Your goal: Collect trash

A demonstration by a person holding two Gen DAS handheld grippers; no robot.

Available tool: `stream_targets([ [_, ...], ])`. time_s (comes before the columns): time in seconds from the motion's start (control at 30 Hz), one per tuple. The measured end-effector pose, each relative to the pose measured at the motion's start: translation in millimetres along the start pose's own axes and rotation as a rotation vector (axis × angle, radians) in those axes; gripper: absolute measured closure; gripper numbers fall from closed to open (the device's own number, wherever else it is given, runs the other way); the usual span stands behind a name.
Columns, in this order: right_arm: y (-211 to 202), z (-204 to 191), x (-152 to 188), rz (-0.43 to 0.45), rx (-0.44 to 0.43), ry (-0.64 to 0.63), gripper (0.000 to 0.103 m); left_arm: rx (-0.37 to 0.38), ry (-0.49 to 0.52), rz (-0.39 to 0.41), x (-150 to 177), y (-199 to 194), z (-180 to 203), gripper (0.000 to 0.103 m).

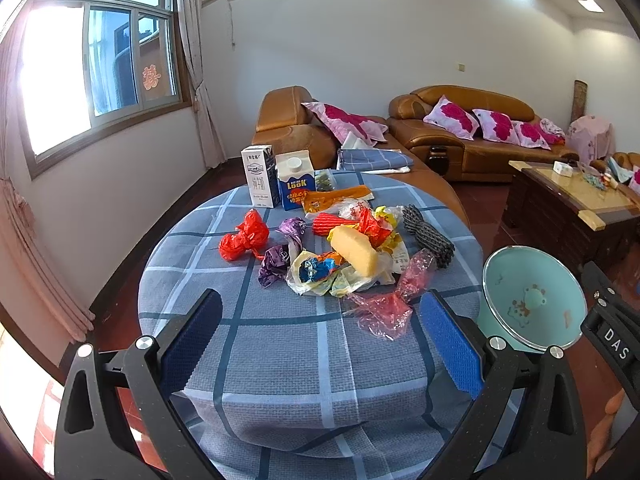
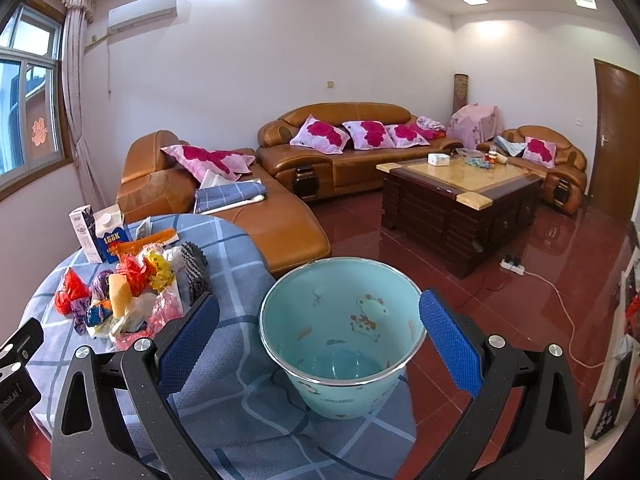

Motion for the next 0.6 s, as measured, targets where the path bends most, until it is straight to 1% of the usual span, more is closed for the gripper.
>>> stream_targets([
  [0.6,0.2,0.0,1.7,-0.007,-0.002,0.004,0.005,0.006,-0.013,0.001,-1.3,-1.9,-2.0,0.006],
])
Point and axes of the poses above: each gripper's, at about its wrist camera, not at the fingertips, and y roughly the way its jaws point, z to its right, x to its underside, the point moved 8 cm from there along y, roughly the way its jaws point, and after that the axes turned 15 degrees about z, right-handed, at the moved point
